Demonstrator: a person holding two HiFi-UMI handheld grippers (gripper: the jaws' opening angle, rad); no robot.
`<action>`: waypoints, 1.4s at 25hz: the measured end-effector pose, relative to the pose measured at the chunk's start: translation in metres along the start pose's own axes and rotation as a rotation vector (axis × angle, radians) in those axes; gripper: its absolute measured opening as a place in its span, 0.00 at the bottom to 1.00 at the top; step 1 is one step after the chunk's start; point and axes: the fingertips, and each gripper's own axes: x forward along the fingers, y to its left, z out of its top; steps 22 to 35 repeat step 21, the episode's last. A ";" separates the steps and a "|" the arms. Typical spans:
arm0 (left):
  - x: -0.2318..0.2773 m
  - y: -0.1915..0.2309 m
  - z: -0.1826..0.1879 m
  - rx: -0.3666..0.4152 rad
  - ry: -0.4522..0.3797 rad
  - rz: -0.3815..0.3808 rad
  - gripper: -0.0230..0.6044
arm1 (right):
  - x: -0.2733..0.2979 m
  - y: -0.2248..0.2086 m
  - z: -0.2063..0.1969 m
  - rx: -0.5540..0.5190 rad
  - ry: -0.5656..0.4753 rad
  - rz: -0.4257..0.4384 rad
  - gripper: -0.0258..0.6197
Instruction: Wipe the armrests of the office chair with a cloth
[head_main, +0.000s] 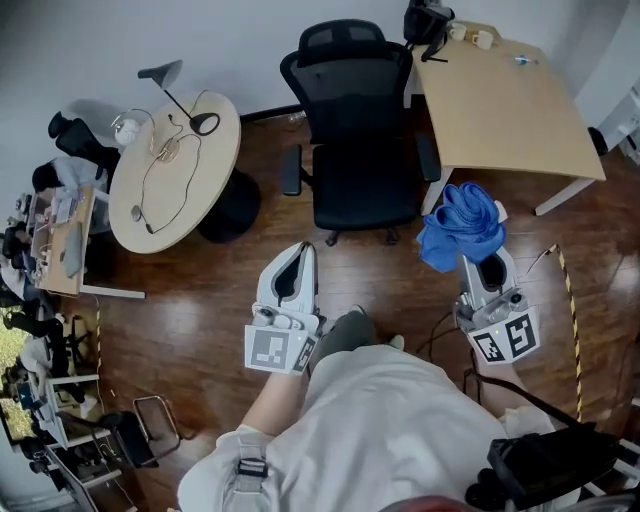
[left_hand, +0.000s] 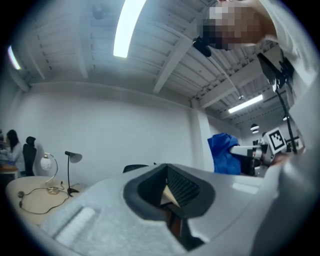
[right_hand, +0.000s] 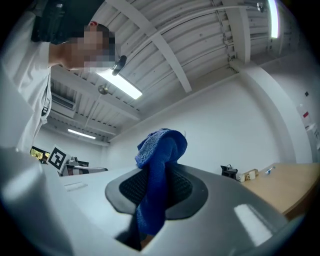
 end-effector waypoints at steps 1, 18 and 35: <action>-0.005 0.000 0.001 -0.002 0.006 -0.002 0.04 | -0.003 0.004 0.003 -0.003 -0.003 0.001 0.16; -0.001 0.035 0.015 -0.036 -0.002 -0.042 0.13 | 0.040 0.037 0.007 0.032 0.010 0.005 0.16; 0.001 0.040 0.016 -0.041 -0.016 -0.052 0.13 | 0.043 0.036 -0.001 0.053 0.024 -0.008 0.16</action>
